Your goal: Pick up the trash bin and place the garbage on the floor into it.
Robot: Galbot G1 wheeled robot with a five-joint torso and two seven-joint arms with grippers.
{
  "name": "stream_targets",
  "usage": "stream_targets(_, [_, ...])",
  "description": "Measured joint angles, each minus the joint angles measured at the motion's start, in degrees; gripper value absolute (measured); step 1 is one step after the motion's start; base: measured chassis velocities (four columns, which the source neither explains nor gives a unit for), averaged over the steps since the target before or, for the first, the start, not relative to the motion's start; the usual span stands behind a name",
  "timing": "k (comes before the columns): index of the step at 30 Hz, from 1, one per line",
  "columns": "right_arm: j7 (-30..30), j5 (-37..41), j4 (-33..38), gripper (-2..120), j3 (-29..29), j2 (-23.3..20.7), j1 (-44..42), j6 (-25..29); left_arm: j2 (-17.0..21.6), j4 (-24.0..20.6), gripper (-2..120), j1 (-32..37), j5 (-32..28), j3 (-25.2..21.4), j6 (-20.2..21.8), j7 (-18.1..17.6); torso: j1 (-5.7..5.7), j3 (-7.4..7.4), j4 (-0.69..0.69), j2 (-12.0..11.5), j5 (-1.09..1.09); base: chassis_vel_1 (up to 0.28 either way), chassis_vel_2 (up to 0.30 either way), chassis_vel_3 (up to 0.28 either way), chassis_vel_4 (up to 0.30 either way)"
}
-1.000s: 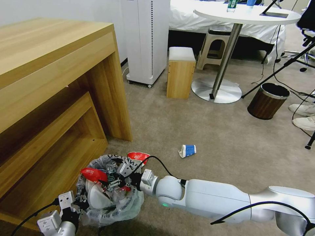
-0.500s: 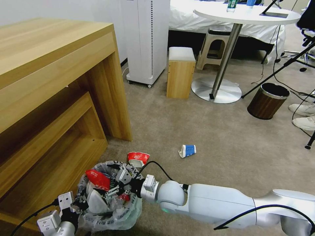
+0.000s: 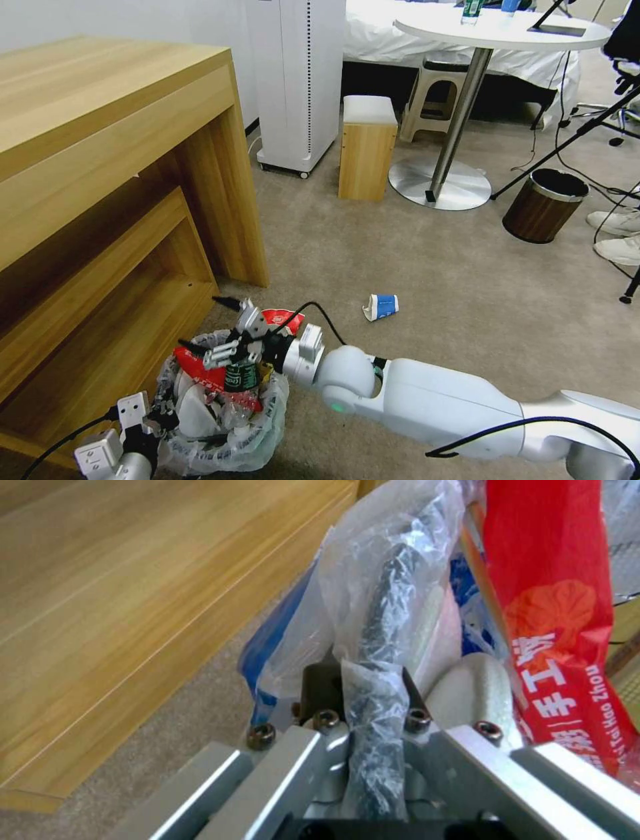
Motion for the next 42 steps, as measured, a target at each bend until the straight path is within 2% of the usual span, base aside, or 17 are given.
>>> stream_targets(2, [0.1,0.6,0.4,100,1.8,-0.6,-0.4,-0.3,0.2,-0.4,1,0.1,-0.8,-0.1,0.6,-0.2,0.00,0.00,0.01,0.0,0.01,0.000,0.000,0.000,0.000])
stream_targets(5, [0.8,2.5,2.0,100,7.2,-4.0,-1.8,-1.1,1.3,-2.0,1,0.6,-3.9,-0.5,3.2,-1.4,0.00,0.00,-0.01,0.0,0.01,0.000,0.000,0.000,0.000])
stream_targets(6, [0.8,2.5,2.0,100,7.2,-4.0,-1.8,-1.1,1.3,-2.0,1,0.6,-3.9,-0.5,3.2,-1.4,0.00,0.00,-0.01,0.0,0.01,0.000,0.000,0.000,0.000])
stream_targets(9, [0.9,3.2,3.3,100,12.1,-8.4,-4.0,-1.2,3.0,-3.5,1,1.0,-6.7,-1.2,5.1,-2.5,0.00,0.00,-0.01,0.0,0.02,0.000,0.000,0.000,0.000])
stream_targets(18, [2.7,2.9,4.7,100,21.9,-14.2,-9.2,-2.0,6.2,-5.1,1,1.7,-10.3,-2.1,6.9,-3.4,0.00,0.00,0.00,0.0,0.02,0.000,0.000,0.000,0.000])
stream_targets(19, [2.7,2.9,4.7,100,21.9,-14.2,-9.2,-2.0,6.2,-5.1,1,1.7,-10.3,-2.1,6.9,-3.4,0.00,0.00,0.00,0.0,0.02,0.000,0.000,0.000,0.000])
stream_targets(25, [7.6,1.7,4.7,100,31.6,-16.0,-15.5,-3.4,7.9,-4.8,1,2.0,-10.9,-2.1,7.4,-3.2,0.00,0.00,0.00,0.0,0.02,0.000,0.000,0.000,0.000])
stream_targets(27, [8.5,1.5,4.6,100,33.2,-16.3,-16.9,-3.6,8.1,-4.6,1,1.9,-10.9,-2.1,7.4,-3.2,0.00,0.00,0.00,0.0,0.00,0.000,0.000,0.000,0.000])
stream_targets(31, [11.1,0.9,4.5,100,41.3,-18.0,-24.3,-4.6,8.8,-3.9,1,1.8,-11.1,-2.0,7.8,-3.2,0.00,0.00,-0.02,0.0,0.02,0.000,0.000,0.000,0.000])
stream_targets(32, [14.0,-0.2,4.6,100,46.5,-18.3,-28.9,-7.0,9.0,-3.5,1,1.9,-11.1,-1.9,8.0,-3.2,0.00,0.00,-0.01,0.0,0.02,0.000,0.000,0.000,0.000])
stream_targets(33, [16.3,-1.1,4.5,100,48.3,-18.1,-30.4,-8.2,9.1,-3.5,1,2.0,-11.1,-1.9,8.0,-3.1,0.00,-0.01,0.00,0.0,0.01,0.000,0.000,0.000,0.000])
stream_targets(34, [16.3,-1.1,4.5,100,48.3,-18.1,-30.4,-8.2,9.1,-3.5,1,2.0,-11.1,-1.9,8.0,-3.1,0.00,-0.01,0.00,0.0,0.01,0.000,0.000,0.000,0.000])
stream_targets(36, [20.3,-1.4,4.2,100,50.2,-17.8,-32.3,-11.4,9.3,-3.4,1,2.2,-11.1,-2.1,8.0,-3.0,0.00,0.00,-0.01,0.0,0.01,0.000,0.000,0.000,0.000])
stream_targets(42, [23.1,-3.5,3.4,100,52.7,-16.9,-34.6,-12.7,9.2,-3.6,1,2.7,-11.1,-2.3,7.8,-2.8,0.00,0.00,0.00,0.0,0.01,0.000,0.000,0.000,0.000])
